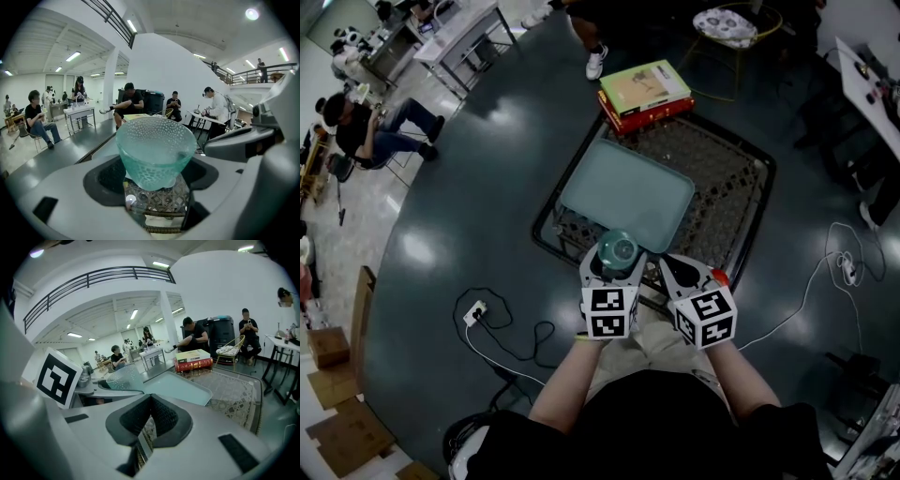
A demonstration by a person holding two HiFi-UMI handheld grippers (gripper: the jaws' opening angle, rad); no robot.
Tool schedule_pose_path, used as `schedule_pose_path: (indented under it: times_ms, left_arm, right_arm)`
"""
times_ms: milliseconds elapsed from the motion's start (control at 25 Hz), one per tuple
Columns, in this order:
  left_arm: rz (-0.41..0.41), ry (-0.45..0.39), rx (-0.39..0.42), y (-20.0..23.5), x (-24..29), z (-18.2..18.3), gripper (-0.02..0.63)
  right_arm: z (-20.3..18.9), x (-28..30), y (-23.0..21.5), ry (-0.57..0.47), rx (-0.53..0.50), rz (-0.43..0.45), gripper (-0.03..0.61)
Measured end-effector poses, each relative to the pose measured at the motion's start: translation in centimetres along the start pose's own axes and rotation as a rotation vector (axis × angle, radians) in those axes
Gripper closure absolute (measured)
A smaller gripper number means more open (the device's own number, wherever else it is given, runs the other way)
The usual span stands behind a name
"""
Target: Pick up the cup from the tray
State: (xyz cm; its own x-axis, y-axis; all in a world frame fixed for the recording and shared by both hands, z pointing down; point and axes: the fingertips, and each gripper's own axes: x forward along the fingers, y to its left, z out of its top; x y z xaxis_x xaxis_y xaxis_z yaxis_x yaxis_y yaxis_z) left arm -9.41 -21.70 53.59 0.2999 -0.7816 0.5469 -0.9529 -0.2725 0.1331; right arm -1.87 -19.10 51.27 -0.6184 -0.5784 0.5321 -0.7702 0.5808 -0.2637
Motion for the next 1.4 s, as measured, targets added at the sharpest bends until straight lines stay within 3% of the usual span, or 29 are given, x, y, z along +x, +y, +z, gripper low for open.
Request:
schedule_pose_path:
  times_ms: [1400]
  left_arm:
    - [0.001,-0.028,0.015,-1.0,-5.4,-0.5,0.249]
  right_arm:
    - [-1.0,-2.8,3.5,-0.045,-0.052,-0.005,0.569]
